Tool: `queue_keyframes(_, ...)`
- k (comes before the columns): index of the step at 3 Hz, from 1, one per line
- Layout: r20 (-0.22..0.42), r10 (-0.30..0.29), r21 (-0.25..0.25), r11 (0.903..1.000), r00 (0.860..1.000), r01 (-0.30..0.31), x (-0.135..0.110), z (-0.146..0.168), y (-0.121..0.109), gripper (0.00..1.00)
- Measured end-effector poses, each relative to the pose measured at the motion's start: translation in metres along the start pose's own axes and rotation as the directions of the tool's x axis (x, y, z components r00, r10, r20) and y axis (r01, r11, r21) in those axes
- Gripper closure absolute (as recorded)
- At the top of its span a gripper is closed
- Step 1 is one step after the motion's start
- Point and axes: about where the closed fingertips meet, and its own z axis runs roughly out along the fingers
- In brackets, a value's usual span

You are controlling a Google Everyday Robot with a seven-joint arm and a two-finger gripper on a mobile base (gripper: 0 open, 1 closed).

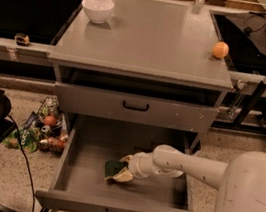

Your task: Pick sponge from middle drawer and place on counter

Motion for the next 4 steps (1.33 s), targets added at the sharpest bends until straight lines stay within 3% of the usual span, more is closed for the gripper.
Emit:
queue_keyframes(1,0.093,-0.075,0.033,0.9968,0.993,0.073,-0.028,-0.049,0.017,1.00)
queue_keyframes(2,0.218,-0.145,0.071,0.9886,0.965,0.133,-0.051,-0.104,0.029,1.00)
queue_keyframes(3,0.220,-0.130,0.115,0.9877,0.967,0.106,-0.029,-0.132,0.028,1.00)
queue_keyframes(4,0.235,-0.183,0.131,0.9791,0.955,0.155,-0.051,-0.145,0.025,1.00)
